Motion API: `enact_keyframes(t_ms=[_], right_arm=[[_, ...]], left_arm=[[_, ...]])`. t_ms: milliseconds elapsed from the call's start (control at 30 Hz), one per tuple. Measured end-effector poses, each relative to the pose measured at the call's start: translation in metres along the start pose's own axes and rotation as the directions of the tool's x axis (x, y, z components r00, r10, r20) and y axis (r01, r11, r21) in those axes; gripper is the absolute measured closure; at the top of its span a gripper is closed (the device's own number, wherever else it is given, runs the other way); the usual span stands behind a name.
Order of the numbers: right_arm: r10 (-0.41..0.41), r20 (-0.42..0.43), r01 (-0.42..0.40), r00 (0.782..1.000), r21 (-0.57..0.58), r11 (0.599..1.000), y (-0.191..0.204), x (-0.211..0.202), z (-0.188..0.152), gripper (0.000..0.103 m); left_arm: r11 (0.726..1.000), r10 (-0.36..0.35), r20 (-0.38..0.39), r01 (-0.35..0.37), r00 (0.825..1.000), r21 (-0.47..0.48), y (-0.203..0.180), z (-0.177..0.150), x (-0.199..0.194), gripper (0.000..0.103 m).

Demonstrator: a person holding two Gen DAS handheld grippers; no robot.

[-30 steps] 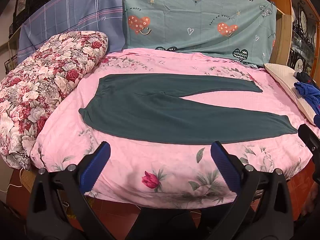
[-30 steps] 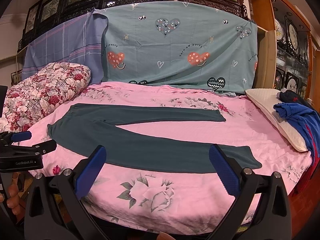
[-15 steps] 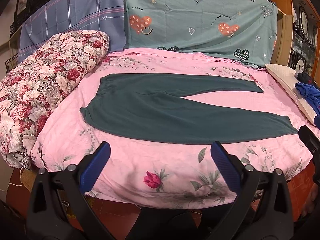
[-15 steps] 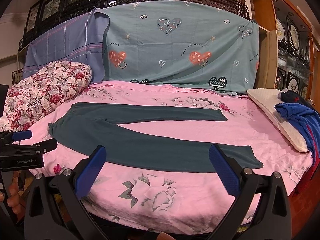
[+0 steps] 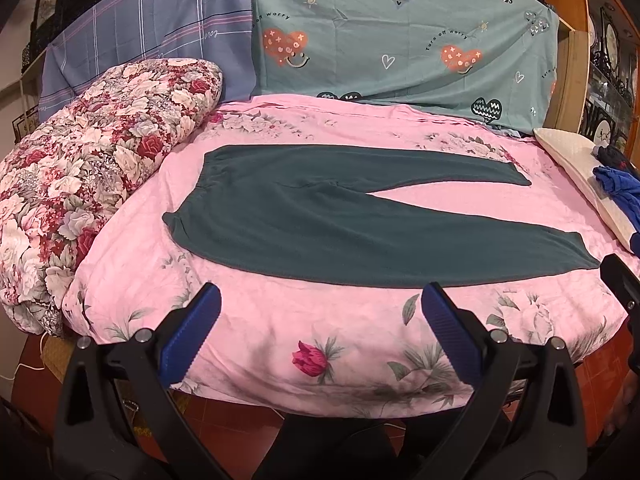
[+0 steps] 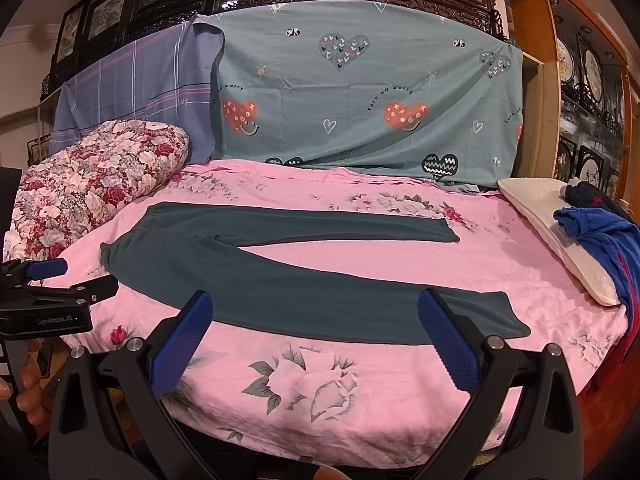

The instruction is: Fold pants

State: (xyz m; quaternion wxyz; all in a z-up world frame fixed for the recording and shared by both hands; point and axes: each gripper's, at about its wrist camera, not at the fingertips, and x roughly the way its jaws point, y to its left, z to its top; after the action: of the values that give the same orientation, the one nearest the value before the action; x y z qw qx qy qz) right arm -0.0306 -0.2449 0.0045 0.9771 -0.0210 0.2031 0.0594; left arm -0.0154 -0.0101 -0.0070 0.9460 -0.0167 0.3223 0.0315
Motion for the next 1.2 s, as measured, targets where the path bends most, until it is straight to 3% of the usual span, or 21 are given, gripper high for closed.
enact_keyframes(t_ms=[167, 267, 433, 567, 633, 733, 800, 1033, 1100, 1200], right_arm=[[0.001, -0.020, -0.001, 1.000, 0.003, 1.000, -0.001, 0.007, -0.003, 0.001], [0.014, -0.057, -0.015, 0.998, -0.018, 1.000, -0.001, 0.019, -0.004, 0.001], [0.060, -0.088, -0.065, 0.994, -0.051, 0.997, -0.014, 0.040, 0.023, 0.001], [0.107, -0.052, -0.113, 0.993, -0.114, 0.987, -0.021, 0.065, 0.072, 0.001], [0.098, -0.066, -0.106, 0.993, -0.132, 0.986, -0.020, 0.088, 0.095, 0.001], [0.145, -0.133, -0.158, 0.981, -0.091, 0.983, -0.020, 0.135, 0.124, 0.002], [0.169, -0.175, -0.187, 0.970, -0.093, 0.978, -0.014, 0.169, 0.136, 0.009], [0.228, -0.305, -0.309, 0.925, -0.251, 0.917, 0.029, 0.292, 0.148, 0.011], [0.230, -0.335, -0.328, 0.914, -0.274, 0.904, 0.039, 0.327, 0.149, 0.019], [0.235, -0.384, -0.360, 0.893, -0.294, 0.885, 0.049, 0.376, 0.146, 0.021]], left_arm=[[1.000, 0.012, -0.009, -0.012, 1.000, 0.012, 0.003, -0.001, 0.009, 0.002], [0.992, 0.096, 0.016, -0.097, 0.995, 0.075, 0.014, 0.007, 0.021, 0.002], [0.985, 0.170, 0.026, -0.171, 0.985, 0.031, 0.085, 0.063, 0.032, 0.002], [0.961, 0.275, 0.015, -0.275, 0.961, -0.007, 0.137, 0.119, 0.062, 0.002], [0.960, 0.275, -0.067, -0.278, 0.959, -0.031, 0.160, 0.142, 0.097, 0.002], [0.970, 0.233, -0.164, -0.242, 0.958, -0.034, 0.177, 0.163, 0.156, 0.002], [0.968, 0.244, -0.205, -0.251, 0.948, -0.006, 0.178, 0.171, 0.194, 0.002], [0.975, 0.191, -0.287, -0.216, 0.939, -0.056, 0.181, 0.192, 0.296, 0.002], [0.975, 0.176, -0.293, -0.207, 0.940, -0.078, 0.179, 0.198, 0.317, 0.002], [0.977, 0.173, -0.311, -0.202, 0.934, -0.063, 0.172, 0.201, 0.340, 0.004]])
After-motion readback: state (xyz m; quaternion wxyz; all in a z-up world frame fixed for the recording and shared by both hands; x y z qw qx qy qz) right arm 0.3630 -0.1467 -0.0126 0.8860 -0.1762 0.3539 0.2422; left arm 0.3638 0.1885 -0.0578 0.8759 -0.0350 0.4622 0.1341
